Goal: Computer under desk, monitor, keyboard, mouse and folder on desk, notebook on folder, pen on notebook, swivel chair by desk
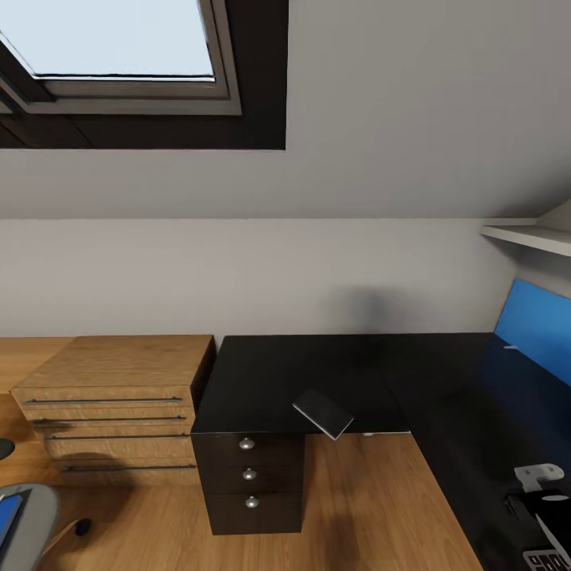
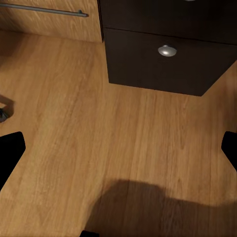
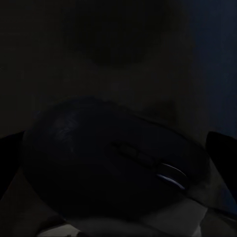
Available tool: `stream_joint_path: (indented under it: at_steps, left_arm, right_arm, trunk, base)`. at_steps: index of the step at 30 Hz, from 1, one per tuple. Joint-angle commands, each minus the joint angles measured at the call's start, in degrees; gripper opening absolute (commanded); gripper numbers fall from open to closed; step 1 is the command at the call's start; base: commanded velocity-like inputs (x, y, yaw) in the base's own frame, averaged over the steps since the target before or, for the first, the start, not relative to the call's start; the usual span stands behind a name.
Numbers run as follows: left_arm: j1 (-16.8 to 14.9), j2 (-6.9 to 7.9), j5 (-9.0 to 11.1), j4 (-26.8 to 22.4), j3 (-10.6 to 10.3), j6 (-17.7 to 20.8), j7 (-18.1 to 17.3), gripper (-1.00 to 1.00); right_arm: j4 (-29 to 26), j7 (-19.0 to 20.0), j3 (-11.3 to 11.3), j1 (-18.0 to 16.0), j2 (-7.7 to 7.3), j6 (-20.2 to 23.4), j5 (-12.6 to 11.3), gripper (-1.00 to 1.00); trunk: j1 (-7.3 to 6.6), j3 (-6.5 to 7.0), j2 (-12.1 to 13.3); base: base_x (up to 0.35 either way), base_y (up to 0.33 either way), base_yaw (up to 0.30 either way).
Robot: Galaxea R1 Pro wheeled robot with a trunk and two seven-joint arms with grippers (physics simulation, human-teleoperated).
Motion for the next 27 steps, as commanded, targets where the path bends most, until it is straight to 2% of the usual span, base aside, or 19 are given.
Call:
stream_joint_path:
  at_steps: [1,12,18,23,27]
  left_arm:
    - [0.0,0.04,0.6,-0.1,-0.3,-0.2,0.3,1.0]
    - [0.0,0.04,0.7,-0.1,-0.3,-0.3,0.3,1.0]
    - [0.0,0.04,0.7,-0.1,-0.3,-0.3,0.3,1.0]
    - [0.0,0.04,0.7,-0.1,-0.3,-0.3,0.3,1.0]
    - [0.0,0.04,0.7,-0.1,-0.3,-0.3,0.3,1.0]
  right_arm:
    - [-0.1,0.4,-0.5,0.0,0.03,0.3,0.7,-1.0]
    - [-0.1,0.4,0.0,0.0,0.04,1.4,1.5,-1.0]
    - [-0.1,0.6,0.0,0.0,0.52,1.3,1.4,-1.0]
    - [-0.1,4.7,0.2,0.0,0.64,1.3,1.4,-1.0]
    - [-0.2,5.8,0.3,0.0,0.66,1.3,1.5,-1.0]
  trunk:
    - [0.02,-0.08,-0.1]
    - [0.02,-0.08,-0.1]
    - [0.02,-0.08,-0.1]
    - [0.02,-0.08,-0.1]
    - [0.02,-0.08,-0.1]
  base:
    - [0.0,0.0,0.0]
    - [-0.077,0.0,0.0]
    - [-0.006,0.0,0.0]
    - [0.0,0.0,0.0]
    - [0.0,0.0,0.0]
